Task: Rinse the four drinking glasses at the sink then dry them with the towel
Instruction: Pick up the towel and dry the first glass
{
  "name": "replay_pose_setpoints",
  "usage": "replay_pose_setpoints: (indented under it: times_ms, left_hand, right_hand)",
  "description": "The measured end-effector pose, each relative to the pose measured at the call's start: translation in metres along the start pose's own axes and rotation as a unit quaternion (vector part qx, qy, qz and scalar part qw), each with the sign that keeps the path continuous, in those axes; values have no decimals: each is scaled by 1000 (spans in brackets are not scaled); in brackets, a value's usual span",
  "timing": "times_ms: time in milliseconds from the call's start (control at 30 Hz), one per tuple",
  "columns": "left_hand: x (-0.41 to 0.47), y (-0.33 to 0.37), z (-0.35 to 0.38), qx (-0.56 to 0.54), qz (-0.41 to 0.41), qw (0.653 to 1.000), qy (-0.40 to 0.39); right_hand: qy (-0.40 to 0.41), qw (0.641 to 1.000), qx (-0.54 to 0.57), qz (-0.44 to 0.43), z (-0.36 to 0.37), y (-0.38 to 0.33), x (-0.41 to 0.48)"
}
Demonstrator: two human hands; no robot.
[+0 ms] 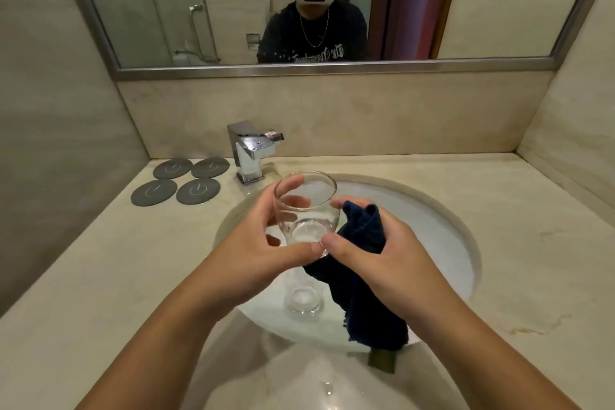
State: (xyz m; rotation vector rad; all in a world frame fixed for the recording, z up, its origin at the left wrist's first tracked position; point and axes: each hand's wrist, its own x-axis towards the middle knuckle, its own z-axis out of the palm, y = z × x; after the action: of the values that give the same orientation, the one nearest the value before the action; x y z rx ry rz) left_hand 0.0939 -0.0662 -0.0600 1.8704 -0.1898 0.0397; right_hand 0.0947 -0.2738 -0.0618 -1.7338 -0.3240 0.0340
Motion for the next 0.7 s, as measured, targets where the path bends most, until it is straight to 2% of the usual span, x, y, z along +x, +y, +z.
replay_pose_setpoints:
  times_ms: [133, 467, 700]
  left_hand:
    - [-10, -5, -27, 13, -1, 1000, 27]
    - [-15, -42, -95, 91, -39, 976, 194]
    - [18, -68, -139, 72, -67, 965, 242]
  right_hand:
    - [-26, 1000, 4, 4, 26, -5, 9]
    - [-36, 999, 3, 29, 60, -13, 36]
    - [-58, 998, -6, 37, 76, -15, 53]
